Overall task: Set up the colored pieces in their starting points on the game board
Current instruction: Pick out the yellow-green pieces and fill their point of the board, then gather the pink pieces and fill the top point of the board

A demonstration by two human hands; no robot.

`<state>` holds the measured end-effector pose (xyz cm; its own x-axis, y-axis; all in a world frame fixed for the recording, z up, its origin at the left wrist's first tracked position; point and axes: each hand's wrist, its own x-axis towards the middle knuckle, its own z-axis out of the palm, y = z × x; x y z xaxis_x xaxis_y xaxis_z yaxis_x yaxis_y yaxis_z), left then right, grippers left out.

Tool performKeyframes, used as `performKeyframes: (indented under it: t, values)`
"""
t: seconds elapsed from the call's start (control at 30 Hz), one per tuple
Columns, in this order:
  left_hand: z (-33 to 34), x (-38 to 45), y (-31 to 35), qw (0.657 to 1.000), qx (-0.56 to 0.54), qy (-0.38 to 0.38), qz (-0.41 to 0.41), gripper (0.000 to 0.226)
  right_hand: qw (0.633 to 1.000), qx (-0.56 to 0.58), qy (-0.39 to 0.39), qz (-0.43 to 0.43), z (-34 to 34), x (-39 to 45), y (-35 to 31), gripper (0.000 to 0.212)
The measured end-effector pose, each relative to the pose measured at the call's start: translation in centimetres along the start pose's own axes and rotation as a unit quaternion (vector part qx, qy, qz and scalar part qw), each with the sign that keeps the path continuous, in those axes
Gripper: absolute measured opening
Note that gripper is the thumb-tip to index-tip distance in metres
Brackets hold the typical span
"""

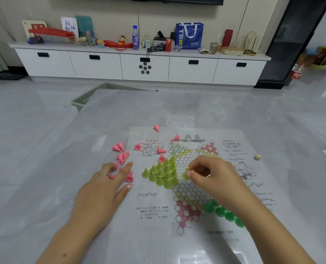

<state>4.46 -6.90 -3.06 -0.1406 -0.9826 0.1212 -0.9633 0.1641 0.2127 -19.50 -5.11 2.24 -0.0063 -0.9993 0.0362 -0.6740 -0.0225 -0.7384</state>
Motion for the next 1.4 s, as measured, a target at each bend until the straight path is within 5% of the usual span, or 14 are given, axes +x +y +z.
performKeyframes:
  t: [0.23,0.83,1.07,1.17,1.3,1.33,1.4]
  values:
    - [1.2,0.3,-0.3,0.995,-0.068,0.069,0.024,0.021,0.987,-0.153,-0.034,-0.022,2.5,-0.2,0.4,0.013]
    - [1.1,0.4,0.3,0.992,-0.086,0.083,0.031,0.004,0.984,-0.169,-0.028,-0.049,3.6,0.0,0.4,0.016]
    - [0.3,0.6,0.9,0.961,-0.254,0.110,-0.016,0.010,0.988,-0.149,0.016,-0.037,1.6,-0.2,-0.2,0.010]
    - [-0.8,0.9,1.0,0.860,-0.480,0.099,-0.143,0.015,0.991,-0.115,0.047,-0.059,1.4,-0.1,-1.5,0.016]
    - [-2.6,1.6,-1.3,0.529,-0.818,0.052,-0.222,0.013,0.991,-0.081,0.034,-0.103,3.3,0.2,-3.8,0.018]
    - [-3.0,1.6,-1.8,0.477,-0.852,0.044,-0.212,0.022,0.990,-0.075,0.022,-0.114,4.0,0.3,-4.3,0.017]
    - [-3.8,1.4,-2.4,0.429,-0.884,0.033,-0.185,0.047,0.989,-0.073,0.001,-0.131,5.8,0.9,-5.1,0.016]
